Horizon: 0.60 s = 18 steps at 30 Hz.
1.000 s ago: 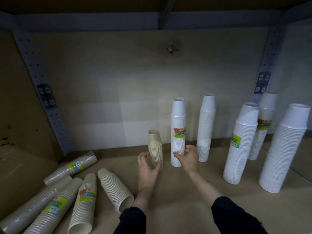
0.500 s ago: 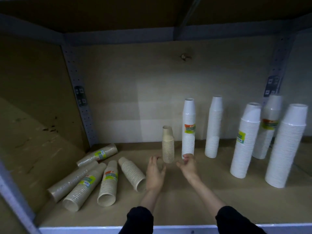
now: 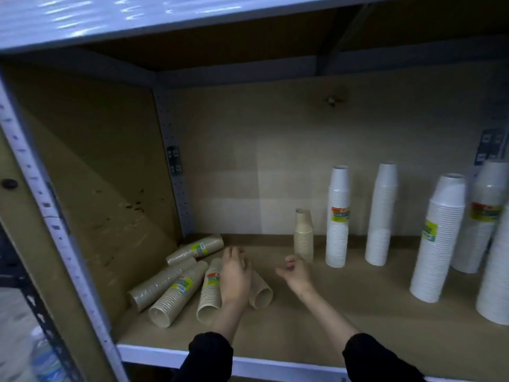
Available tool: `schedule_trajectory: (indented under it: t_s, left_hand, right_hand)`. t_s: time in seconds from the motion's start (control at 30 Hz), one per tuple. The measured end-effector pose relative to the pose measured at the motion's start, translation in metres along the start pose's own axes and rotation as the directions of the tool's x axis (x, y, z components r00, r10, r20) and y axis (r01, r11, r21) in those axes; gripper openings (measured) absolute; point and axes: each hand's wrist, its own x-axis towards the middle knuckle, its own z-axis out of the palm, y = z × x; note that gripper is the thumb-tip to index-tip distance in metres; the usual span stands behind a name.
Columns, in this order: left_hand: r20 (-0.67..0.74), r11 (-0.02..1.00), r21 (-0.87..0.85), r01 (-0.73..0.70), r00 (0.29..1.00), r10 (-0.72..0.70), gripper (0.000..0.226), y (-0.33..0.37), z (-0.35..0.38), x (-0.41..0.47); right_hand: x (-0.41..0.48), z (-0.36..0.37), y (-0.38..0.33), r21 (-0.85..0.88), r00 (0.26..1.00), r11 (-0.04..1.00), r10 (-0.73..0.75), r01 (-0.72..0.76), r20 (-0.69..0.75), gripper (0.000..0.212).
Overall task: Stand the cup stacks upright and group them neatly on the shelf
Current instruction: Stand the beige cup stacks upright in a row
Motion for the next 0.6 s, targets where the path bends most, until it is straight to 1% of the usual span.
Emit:
schedule_trajectory:
  t_s: [0.1,0.13,0.2,0.23,0.27,0.33,0.37,0.43,0.47,0.6]
  left_hand:
    - [0.032,0.985,0.141,0.102,0.994,-0.107,0.035,-0.02,-0.016,0.017]
    - [0.057,0.972,0.182,0.147,0.985,-0.16,0.039,-0.025,-0.02,0.023]
    - [0.138,0.917,0.34,0.208,0.954,-0.267,0.046,-0.034,-0.027,0.032]
    - [0.16,0.883,0.416,0.217,0.939,-0.306,0.048,-0.037,-0.03,0.035]
    - [0.164,0.86,0.461,0.22,0.931,-0.327,0.05,-0.038,-0.032,0.037]
    - [0.196,0.835,0.489,0.251,0.901,-0.386,0.054,-0.041,-0.035,0.043]
    - [0.217,0.828,0.499,0.256,0.888,-0.405,0.055,-0.042,-0.033,0.046]
    - [0.231,0.828,0.502,0.249,0.884,-0.406,0.056,-0.042,-0.032,0.051]
    - [0.241,0.825,0.508,0.249,0.878,-0.413,0.055,-0.041,-0.031,0.053]
    - [0.245,0.825,0.514,0.233,0.882,-0.402,0.048,-0.042,-0.026,0.061]
  right_hand:
    - [0.0,0.02,-0.012,-0.041,0.992,0.998,0.052,-0.047,0.112,0.036]
    - [0.001,0.026,-0.014,-0.062,0.988,0.996,0.075,-0.067,0.138,0.043]
    - [0.003,0.036,-0.02,-0.123,0.975,0.986,0.137,-0.116,0.174,0.058]
    - [0.004,0.04,-0.022,-0.162,0.969,0.978,0.16,-0.129,0.19,0.06]
    - [0.005,0.043,-0.024,-0.209,0.963,0.97,0.17,-0.126,0.207,0.056]
    - [0.008,0.048,-0.029,-0.283,0.949,0.953,0.186,-0.111,0.254,0.045]
    - [0.009,0.05,-0.031,-0.302,0.939,0.947,0.202,-0.115,0.277,0.048]
    - [0.012,0.054,-0.031,-0.328,0.928,0.937,0.226,-0.123,0.297,0.061]
    - [0.012,0.055,-0.032,-0.331,0.924,0.935,0.229,-0.123,0.305,0.064]
    - [0.016,0.057,-0.034,-0.323,0.905,0.932,0.274,-0.166,0.325,0.066]
